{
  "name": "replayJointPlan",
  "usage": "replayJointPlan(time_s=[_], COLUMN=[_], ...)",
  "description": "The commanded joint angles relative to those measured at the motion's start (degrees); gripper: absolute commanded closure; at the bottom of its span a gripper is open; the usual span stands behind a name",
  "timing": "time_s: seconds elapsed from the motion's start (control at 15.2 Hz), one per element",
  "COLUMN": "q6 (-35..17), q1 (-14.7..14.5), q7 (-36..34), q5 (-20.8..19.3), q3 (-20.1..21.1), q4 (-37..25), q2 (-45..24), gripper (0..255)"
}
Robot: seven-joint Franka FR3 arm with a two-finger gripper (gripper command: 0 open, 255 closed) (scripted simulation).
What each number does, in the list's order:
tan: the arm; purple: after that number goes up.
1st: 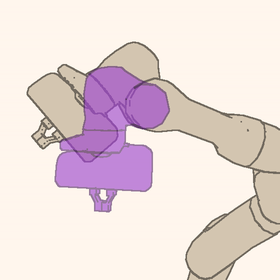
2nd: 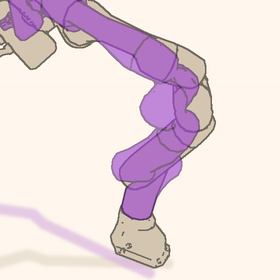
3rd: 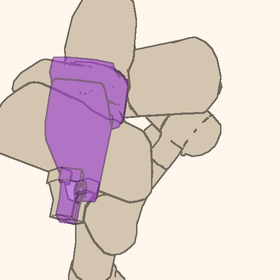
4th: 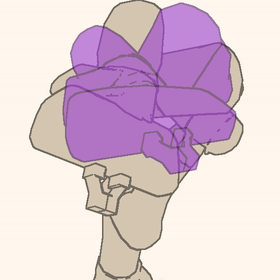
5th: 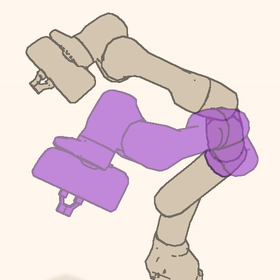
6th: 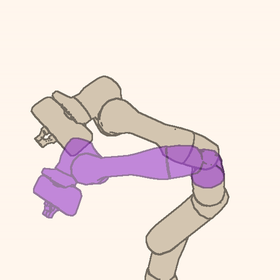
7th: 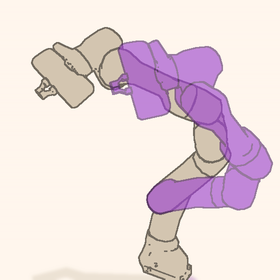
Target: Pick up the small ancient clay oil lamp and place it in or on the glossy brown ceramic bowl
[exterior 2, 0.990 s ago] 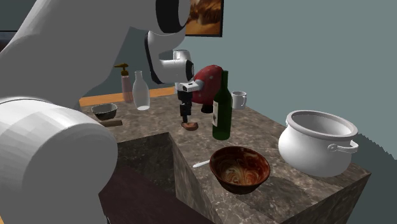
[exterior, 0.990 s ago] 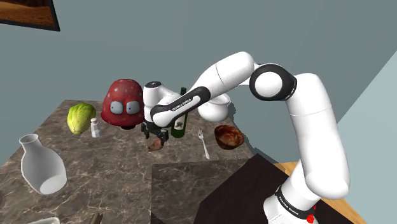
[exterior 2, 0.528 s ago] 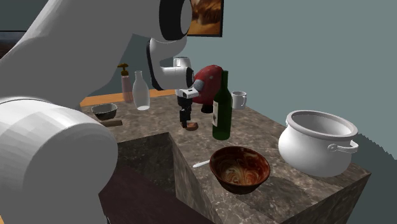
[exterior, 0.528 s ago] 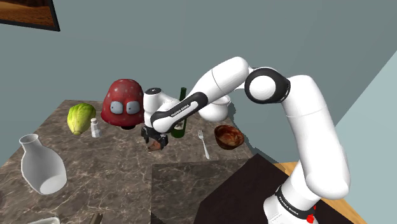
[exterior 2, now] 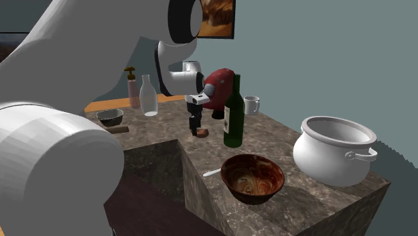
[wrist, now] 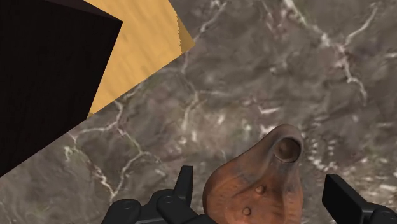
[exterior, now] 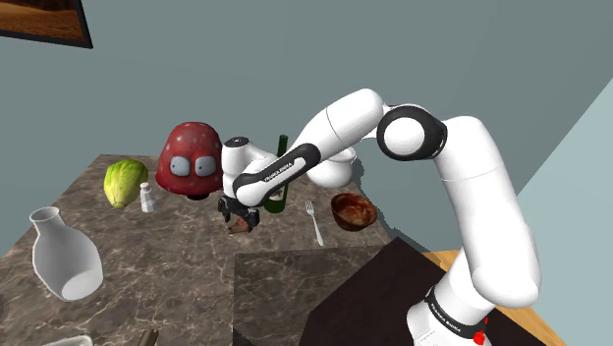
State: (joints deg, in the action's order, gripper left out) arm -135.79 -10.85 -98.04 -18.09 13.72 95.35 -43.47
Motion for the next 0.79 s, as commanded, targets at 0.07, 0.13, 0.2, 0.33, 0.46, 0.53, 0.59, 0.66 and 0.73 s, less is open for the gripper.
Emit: replayJointPlan(time_s=[0.07, 0.13, 0.2, 0.33, 0.46, 0.53, 0.59, 0.66, 0.73], q6=[0.00, 0.00, 0.00, 0.01, 0.02, -0.01, -0.01, 0.42, 0.86], q1=[0.00, 0.00, 0.00, -0.02, -0.02, 0.01, 0.00, 0.11, 0.21], q7=[0.00, 0.00, 0.00, -0.02, -0.03, -0.03, 0.00, 0.11, 0.21], q5=[0.00, 0.00, 0.00, 0.00, 0.01, 0.01, 0.00, 0.15, 0.30], q3=[0.00, 0.00, 0.00, 0.01, 0.02, 0.02, 0.00, 0.15, 0.29], q4=[0.00, 0.01, 0.01, 0.03, 0.04, 0.14, 0.00, 0.14, 0.27], q2=[0.00, 0.00, 0.01, 0.04, 0.05, 0.13, -0.01, 0.57, 1.14], gripper=[255, 255, 255, 255, 255, 255, 255, 255, 255])
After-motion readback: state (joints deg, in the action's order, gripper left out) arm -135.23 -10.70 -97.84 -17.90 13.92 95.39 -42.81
